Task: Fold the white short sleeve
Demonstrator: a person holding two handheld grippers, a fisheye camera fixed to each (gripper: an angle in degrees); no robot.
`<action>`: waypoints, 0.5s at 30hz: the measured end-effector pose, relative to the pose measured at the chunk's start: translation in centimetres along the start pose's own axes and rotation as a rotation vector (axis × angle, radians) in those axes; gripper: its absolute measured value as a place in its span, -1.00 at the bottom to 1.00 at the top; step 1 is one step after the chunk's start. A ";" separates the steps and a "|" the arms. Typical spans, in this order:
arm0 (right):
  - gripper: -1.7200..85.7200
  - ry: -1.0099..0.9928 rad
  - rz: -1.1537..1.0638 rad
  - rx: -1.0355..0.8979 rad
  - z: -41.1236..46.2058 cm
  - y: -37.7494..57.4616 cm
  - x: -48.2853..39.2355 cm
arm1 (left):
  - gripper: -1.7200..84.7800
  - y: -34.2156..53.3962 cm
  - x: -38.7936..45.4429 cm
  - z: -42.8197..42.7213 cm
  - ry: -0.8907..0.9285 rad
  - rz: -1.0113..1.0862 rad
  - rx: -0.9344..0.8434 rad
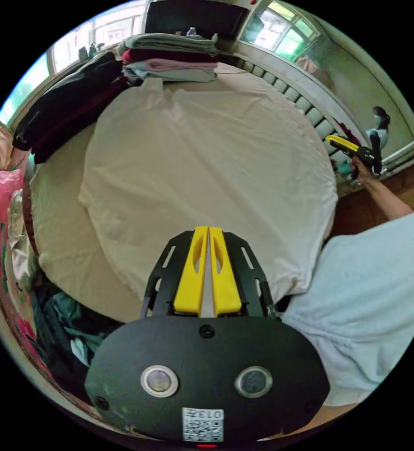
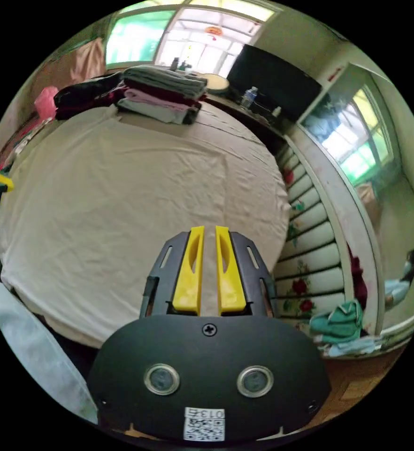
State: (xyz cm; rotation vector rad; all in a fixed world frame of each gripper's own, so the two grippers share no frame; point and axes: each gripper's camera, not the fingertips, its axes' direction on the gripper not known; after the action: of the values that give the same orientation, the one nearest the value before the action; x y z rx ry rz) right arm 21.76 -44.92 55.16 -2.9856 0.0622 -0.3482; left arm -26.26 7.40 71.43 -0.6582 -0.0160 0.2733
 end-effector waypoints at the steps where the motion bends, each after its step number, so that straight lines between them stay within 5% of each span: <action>1: -0.89 -0.017 -0.018 0.003 0.6 -1.1 -0.5 | -0.97 -0.9 -0.4 0.3 -0.046 -0.022 -0.003; 6: -0.95 -0.190 -0.074 -0.079 6.8 -9.0 -2.1 | -0.97 -2.9 -3.0 1.2 -0.170 -0.132 -0.049; 15: -0.96 -0.194 0.020 -0.204 11.6 -12.2 5.0 | -0.97 3.1 -6.8 -1.5 -0.100 -0.410 -0.011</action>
State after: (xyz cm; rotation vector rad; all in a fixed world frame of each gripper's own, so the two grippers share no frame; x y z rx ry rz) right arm 29.66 -31.64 46.83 -3.2007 0.1139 -0.0510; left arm -33.43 7.12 68.88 -0.6361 -0.2452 -0.0893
